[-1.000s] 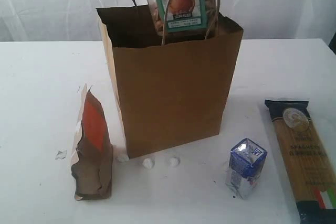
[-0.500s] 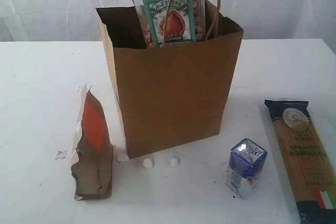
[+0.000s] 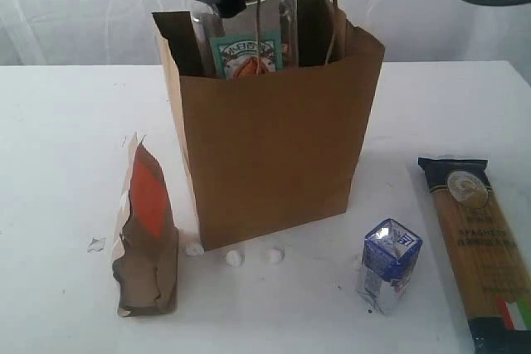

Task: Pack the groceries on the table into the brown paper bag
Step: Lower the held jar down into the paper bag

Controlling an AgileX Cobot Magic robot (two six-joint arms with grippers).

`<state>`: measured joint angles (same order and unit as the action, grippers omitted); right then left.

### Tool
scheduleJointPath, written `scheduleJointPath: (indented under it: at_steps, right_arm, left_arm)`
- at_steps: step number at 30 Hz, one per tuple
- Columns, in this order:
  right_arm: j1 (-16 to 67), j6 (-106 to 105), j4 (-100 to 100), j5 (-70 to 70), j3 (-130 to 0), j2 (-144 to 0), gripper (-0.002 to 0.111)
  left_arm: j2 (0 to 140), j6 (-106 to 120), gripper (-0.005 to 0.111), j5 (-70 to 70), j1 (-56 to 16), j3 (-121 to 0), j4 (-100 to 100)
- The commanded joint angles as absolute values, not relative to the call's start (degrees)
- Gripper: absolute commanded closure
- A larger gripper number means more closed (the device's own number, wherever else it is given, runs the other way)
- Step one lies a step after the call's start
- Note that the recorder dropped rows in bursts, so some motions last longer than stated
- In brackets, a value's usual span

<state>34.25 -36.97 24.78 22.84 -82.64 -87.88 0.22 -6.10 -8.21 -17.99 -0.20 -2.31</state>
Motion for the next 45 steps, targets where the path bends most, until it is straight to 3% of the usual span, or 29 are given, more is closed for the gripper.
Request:
scheduleJointPath:
  at_steps: [1,4,8,11,22,33,45]
  right_arm:
    - [34.4,-36.9,25.8,23.1,-82.5,-87.6,0.108]
    - [34.4,-37.4,25.5,23.5,-82.5,-87.6,0.098]
    - [34.4,-37.4,25.4,23.1,-82.5,-87.6,0.060]
    - [34.4,-37.2,25.3,20.6,-82.5,-87.6,0.043]
    - [34.1,-36.8,17.8,20.7,-82.5,-88.6,0.042]
    - [34.1,-30.5,17.8,22.1,-82.5,-89.3,0.020]
    - [32.4,-25.3,19.0,28.0,-82.5,-90.1,0.020]
  left_arm:
    - [0.0,-6.0,0.107,-8.5,-17.8,0.0,-2.7]
    - [0.0,-6.0,0.107,-8.5,-17.8,0.0,-2.7]
    - [0.0,-6.0,0.107,-8.5,-17.8,0.0,-2.7]
    - [0.0,-6.0,0.107,-8.5,-17.8,0.0,-2.7]
    - [0.0,-6.0,0.107,-8.5,-17.8,0.0,-2.7]
    - [0.0,-6.0,0.107,-8.5,-17.8,0.0,-2.7]
    - [0.0,-6.0,0.107,-8.5,-17.8,0.0,-2.7]
